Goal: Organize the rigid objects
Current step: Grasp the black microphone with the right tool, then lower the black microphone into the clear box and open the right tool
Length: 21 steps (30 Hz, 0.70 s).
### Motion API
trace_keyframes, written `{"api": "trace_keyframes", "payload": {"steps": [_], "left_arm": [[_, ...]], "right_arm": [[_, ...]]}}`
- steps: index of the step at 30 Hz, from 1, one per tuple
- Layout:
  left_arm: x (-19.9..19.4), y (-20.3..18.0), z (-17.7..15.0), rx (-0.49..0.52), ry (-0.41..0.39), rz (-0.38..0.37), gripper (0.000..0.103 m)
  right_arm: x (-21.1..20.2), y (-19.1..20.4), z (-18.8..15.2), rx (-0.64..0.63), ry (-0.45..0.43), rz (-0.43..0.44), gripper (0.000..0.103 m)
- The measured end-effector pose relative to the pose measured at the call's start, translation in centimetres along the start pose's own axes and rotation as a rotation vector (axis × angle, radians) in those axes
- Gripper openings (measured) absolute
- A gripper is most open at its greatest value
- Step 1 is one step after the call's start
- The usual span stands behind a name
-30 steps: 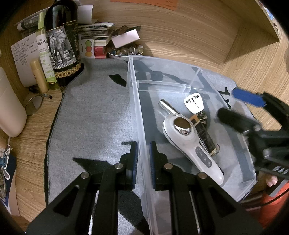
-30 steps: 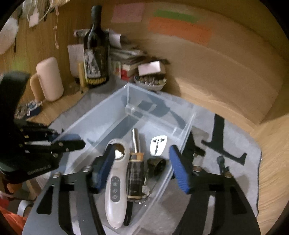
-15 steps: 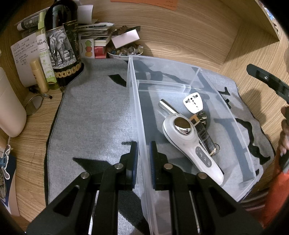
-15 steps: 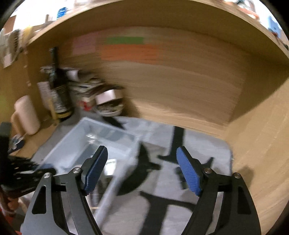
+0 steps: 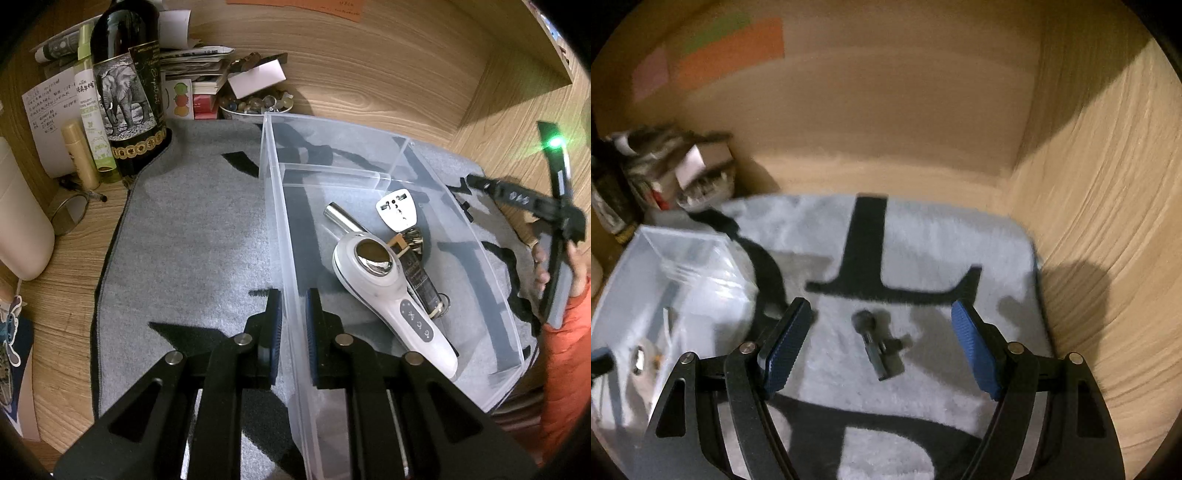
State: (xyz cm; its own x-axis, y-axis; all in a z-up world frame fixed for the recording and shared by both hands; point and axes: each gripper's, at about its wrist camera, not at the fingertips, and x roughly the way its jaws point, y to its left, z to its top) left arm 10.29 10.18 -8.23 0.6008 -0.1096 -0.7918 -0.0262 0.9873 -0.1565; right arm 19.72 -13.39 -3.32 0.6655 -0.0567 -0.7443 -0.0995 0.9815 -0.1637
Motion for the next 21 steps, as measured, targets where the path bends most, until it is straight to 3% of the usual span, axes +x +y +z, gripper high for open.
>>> {"api": "trace_keyframes", "payload": {"steps": [8, 15, 21], "left_arm": [[0.0, 0.0, 0.0, -0.003, 0.001, 0.000, 0.011], [0.0, 0.0, 0.1, -0.001, 0.001, 0.001, 0.011], [0.0, 0.0, 0.1, -0.002, 0.002, 0.000, 0.011]], "right_arm": [[3.5, -0.1, -1.8, -0.024, 0.108, 0.008, 0.066], [4.9, -0.6, -2.3, -0.013, 0.153, 0.037, 0.029], [4.0, -0.3, -2.4, -0.021, 0.124, 0.034, 0.028]]}}
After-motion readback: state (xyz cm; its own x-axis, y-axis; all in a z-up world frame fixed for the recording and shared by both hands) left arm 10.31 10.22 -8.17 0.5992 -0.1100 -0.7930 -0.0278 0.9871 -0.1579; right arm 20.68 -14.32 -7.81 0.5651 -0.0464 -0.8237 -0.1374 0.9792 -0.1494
